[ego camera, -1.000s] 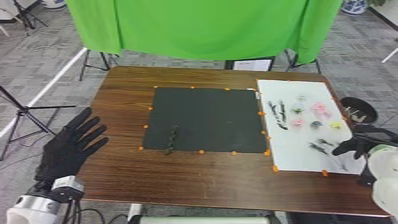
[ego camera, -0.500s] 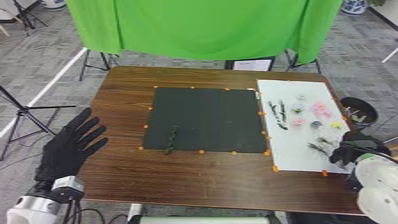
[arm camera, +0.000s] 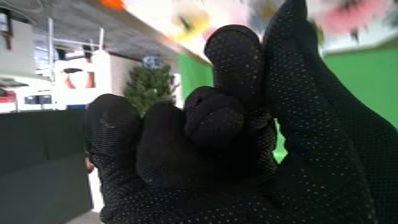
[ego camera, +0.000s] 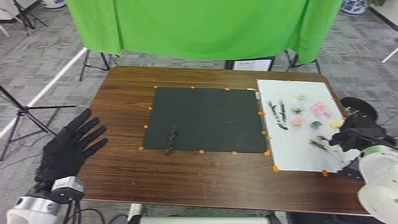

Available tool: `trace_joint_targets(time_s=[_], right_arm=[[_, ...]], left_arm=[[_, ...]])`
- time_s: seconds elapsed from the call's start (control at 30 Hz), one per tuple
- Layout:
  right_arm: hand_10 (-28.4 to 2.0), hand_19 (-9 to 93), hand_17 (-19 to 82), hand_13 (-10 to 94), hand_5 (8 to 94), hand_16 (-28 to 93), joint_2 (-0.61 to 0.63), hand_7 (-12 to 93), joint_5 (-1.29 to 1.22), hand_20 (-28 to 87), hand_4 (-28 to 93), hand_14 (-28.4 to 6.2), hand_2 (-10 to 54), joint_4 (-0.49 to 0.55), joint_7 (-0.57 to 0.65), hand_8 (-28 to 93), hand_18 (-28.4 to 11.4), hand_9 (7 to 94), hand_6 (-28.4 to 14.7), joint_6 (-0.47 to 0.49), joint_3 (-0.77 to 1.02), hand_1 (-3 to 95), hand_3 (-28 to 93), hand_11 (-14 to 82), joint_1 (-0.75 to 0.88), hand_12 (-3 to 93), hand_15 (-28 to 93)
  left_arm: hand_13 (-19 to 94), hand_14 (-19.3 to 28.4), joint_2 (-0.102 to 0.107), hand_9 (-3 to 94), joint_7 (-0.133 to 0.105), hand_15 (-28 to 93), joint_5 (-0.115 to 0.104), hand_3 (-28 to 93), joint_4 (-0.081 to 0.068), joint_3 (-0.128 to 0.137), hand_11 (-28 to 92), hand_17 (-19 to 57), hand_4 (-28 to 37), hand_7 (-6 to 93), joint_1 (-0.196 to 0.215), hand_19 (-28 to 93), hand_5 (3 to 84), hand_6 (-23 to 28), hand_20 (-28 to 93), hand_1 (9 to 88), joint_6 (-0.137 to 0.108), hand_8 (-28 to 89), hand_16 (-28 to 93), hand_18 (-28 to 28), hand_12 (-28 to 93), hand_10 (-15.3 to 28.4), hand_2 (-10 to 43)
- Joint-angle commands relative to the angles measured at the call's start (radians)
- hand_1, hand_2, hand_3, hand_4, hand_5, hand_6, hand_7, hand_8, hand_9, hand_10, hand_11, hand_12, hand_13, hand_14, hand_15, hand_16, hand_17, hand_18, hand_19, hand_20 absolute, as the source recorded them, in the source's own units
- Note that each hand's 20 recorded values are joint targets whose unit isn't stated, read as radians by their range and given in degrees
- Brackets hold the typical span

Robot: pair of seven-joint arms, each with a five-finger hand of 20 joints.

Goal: Arrange flowers

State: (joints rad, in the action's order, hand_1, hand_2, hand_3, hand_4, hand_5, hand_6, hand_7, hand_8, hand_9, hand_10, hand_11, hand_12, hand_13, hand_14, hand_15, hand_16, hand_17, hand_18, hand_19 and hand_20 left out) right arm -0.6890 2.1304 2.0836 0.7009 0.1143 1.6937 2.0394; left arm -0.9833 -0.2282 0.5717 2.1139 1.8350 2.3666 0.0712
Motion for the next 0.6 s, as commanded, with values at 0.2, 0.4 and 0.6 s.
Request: trace_joint_targets(time_s=[0.2, 0.4, 0.6], right_arm=[[-15.3, 85, 24, 51, 51.5, 39, -0.002, 43, -0.016, 57, -28, -14.7, -9.5, -0.007, 0.096, -14, -22.3, 49.9, -6.0, 0.28, 0.041, 22.1, 89, 62.4, -0.028, 47.1, 86], [-15.6, 85, 24, 50, 50.6, 38, -0.005, 41, -0.02, 57, -28, -14.8, -9.5, -0.055, 0.076, -14, -22.2, 48.8, -6.6, 0.275, -0.018, 22.0, 88, 61.7, -0.068, 45.0, 86], [-14.4, 86, 27, 54, 55.9, 38, 0.0, 42, 0.039, 56, -28, -12.7, -9.5, -0.107, 0.057, -14, -22.0, 56.3, -3.8, 0.212, -0.096, 26.1, 87, 60.1, -0.098, 43.5, 84]], left_arm=[[14, 13.5, -0.001, 20.6, 0.0, 19, -0.001, 69, 0.001, 0.004, 13, -11.4, -28.2, 16.9, 0.016, 31, 23.8, 2.7, 10, 24.6, -0.006, -10, 5, 20.4, 21, 9.8, -8.4], [14, 13.6, -0.003, 20.6, -0.001, 19, -0.001, 69, -0.001, 0.001, 12, -11.4, -28.2, 16.9, 0.013, 31, 23.8, 2.7, 10, 24.6, -0.004, -10, 5, 20.4, 21, 9.9, -8.3], [14, 13.6, -0.005, 20.6, 0.002, 19, -0.002, 69, -0.001, -0.002, 12, -11.4, -28.2, 16.9, 0.012, 31, 23.8, 2.7, 10, 24.5, -0.008, -10, 5, 20.4, 21, 9.9, -8.4]])
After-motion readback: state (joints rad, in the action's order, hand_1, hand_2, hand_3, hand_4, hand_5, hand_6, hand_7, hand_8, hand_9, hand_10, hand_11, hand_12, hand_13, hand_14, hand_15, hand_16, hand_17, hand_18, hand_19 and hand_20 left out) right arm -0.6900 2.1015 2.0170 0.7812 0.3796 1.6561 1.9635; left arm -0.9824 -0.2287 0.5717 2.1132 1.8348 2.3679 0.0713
